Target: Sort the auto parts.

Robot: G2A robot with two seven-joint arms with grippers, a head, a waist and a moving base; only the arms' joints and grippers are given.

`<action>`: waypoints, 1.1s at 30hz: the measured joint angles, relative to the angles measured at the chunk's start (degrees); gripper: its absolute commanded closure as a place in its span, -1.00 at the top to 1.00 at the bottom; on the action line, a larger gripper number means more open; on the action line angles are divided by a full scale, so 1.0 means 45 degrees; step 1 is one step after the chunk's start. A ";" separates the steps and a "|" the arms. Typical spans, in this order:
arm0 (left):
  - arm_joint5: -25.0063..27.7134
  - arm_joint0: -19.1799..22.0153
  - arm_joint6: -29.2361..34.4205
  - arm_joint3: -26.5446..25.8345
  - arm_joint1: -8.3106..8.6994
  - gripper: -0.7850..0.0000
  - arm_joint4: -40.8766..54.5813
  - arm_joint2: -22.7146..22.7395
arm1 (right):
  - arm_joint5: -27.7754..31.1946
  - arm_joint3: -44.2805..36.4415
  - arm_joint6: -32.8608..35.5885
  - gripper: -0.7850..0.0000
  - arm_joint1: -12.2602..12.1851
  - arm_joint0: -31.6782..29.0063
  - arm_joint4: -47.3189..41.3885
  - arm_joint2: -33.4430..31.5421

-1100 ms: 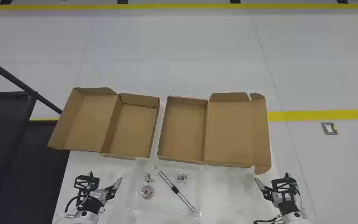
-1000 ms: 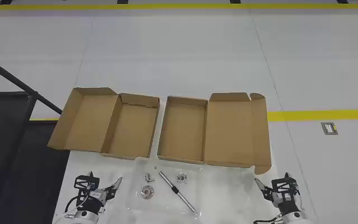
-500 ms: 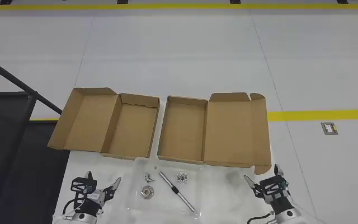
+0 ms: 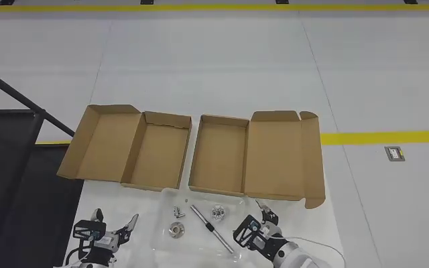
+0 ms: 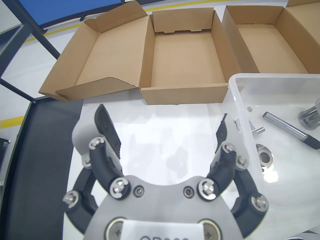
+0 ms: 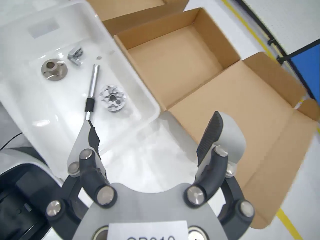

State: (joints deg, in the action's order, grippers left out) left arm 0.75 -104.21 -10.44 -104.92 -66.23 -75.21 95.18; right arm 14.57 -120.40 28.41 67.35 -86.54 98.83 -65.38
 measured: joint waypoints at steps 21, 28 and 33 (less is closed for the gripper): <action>0.0001 0.0000 0.0000 0.0000 0.0000 1.00 -0.0001 0.0000 | 0.1609 0.1378 0.2198 1.00 0.0711 0.2642 -0.1069 0.3256; 0.0001 -0.0001 0.0000 0.0000 0.0000 1.00 -0.0001 0.0000 | -0.0501 0.3776 0.5893 1.00 0.1758 0.5679 -0.2939 0.4997; 0.0001 0.0000 0.0000 0.0000 0.0000 1.00 -0.0001 0.0000 | -0.1282 0.5187 0.6817 1.00 0.2274 0.6916 -0.3881 0.5494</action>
State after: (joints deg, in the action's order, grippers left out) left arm 0.75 -104.21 -10.44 -104.92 -66.23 -75.21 95.18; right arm 8.80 -97.05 59.08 77.59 -55.42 81.37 -40.66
